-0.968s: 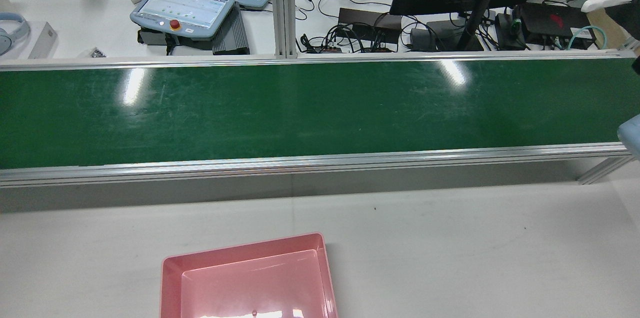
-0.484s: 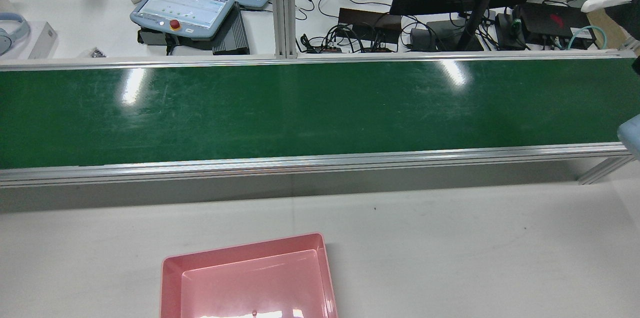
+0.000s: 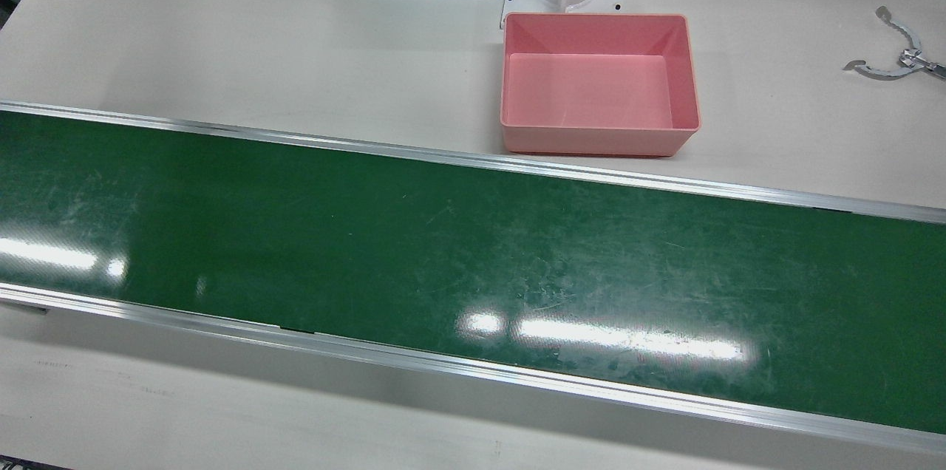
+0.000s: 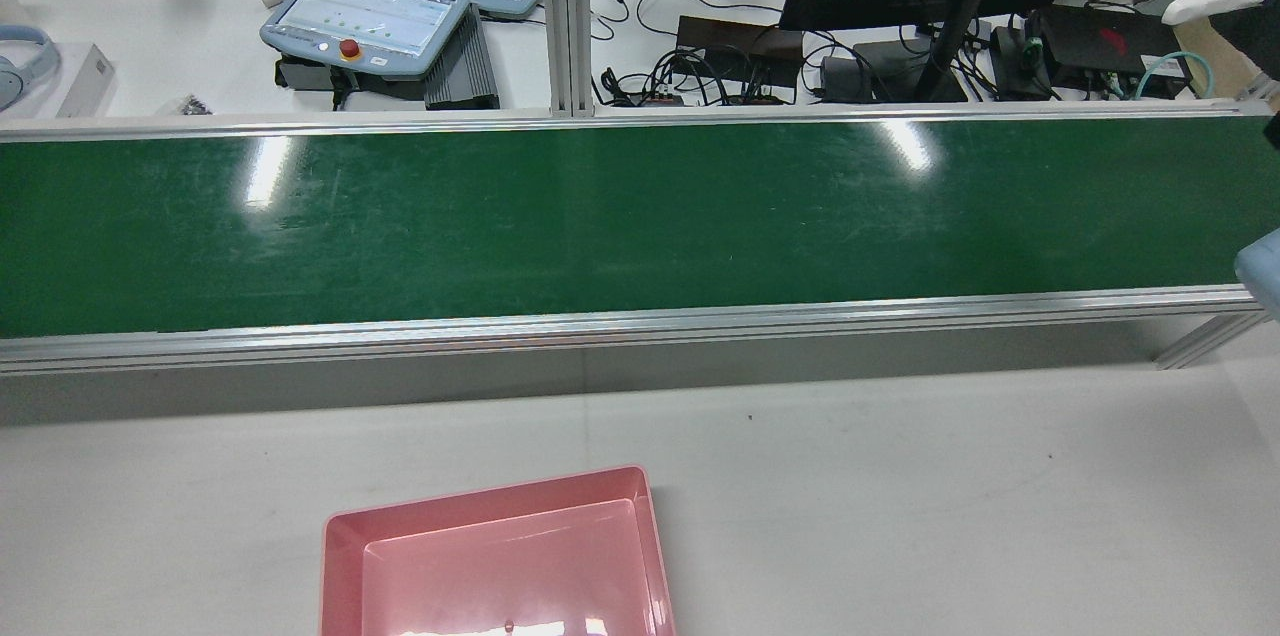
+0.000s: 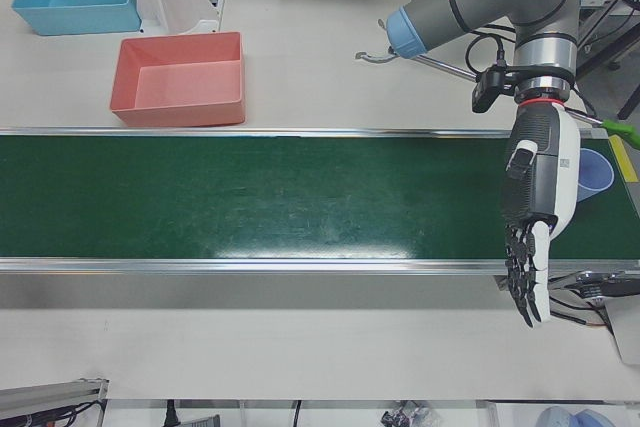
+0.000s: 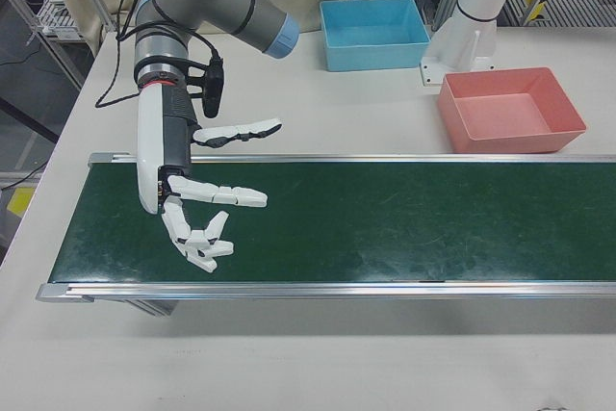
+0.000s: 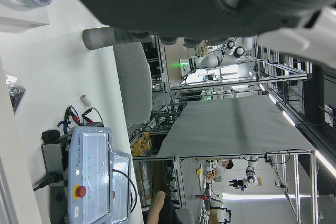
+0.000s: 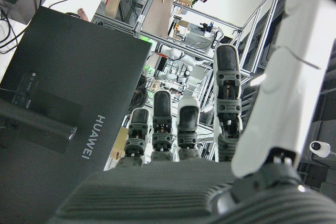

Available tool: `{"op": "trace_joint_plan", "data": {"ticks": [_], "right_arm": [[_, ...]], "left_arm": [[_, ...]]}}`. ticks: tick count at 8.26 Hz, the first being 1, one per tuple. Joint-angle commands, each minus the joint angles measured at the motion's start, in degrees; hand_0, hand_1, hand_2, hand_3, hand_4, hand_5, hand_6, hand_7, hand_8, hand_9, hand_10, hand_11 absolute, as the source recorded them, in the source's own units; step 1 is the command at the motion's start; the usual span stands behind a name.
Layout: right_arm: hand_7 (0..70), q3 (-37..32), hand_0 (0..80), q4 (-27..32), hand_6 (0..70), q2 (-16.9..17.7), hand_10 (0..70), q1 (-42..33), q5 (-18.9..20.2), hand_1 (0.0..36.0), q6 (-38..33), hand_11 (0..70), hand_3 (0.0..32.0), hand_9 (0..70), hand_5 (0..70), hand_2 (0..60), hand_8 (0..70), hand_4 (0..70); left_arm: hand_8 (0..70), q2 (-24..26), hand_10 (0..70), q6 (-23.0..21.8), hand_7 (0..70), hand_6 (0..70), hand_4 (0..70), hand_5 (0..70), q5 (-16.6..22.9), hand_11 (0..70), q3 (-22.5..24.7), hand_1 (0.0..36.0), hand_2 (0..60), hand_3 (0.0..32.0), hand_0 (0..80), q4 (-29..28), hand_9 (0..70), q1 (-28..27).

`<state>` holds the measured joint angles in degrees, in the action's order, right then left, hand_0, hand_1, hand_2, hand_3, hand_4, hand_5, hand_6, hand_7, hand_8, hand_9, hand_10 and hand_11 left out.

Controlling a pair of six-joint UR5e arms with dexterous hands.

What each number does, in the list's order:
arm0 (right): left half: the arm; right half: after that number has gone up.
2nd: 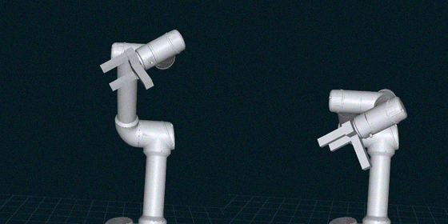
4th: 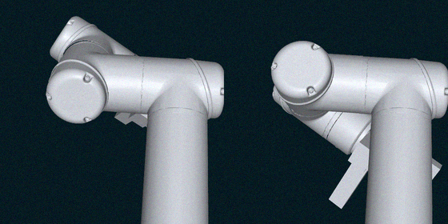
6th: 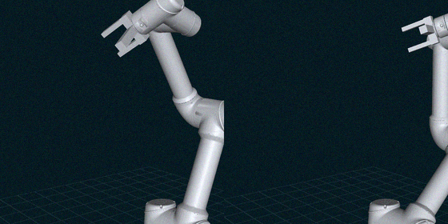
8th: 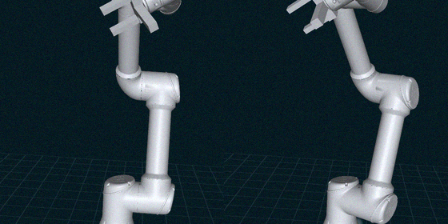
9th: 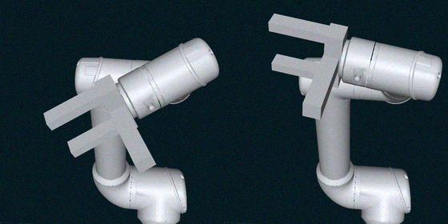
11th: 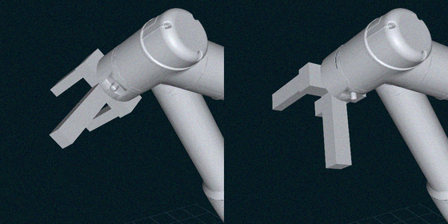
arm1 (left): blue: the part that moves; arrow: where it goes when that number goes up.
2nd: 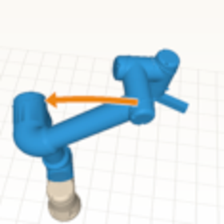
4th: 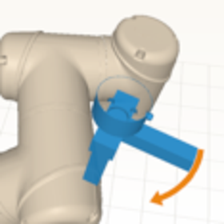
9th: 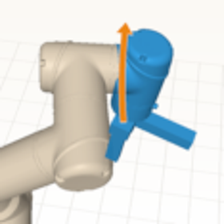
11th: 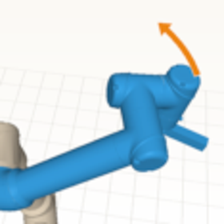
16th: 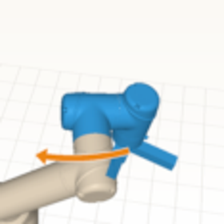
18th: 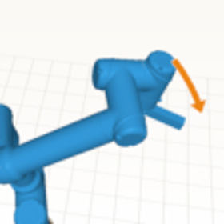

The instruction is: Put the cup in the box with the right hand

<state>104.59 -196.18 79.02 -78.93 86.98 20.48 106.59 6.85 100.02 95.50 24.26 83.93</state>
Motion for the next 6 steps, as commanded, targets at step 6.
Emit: {"op": "trace_joint_plan", "data": {"ticks": [6], "right_arm": [[70.0,0.1,55.7,0.0,20.2,0.0,13.9,0.0,0.0,10.3,0.0,21.3,0.0,38.9,6.6,0.0,18.3,49.3]], "left_arm": [[0.0,0.0,0.0,0.0,0.0,0.0,0.0,0.0,0.0,0.0,0.0,0.0,0.0,0.0,0.0,0.0,0.0,0.0]]}}
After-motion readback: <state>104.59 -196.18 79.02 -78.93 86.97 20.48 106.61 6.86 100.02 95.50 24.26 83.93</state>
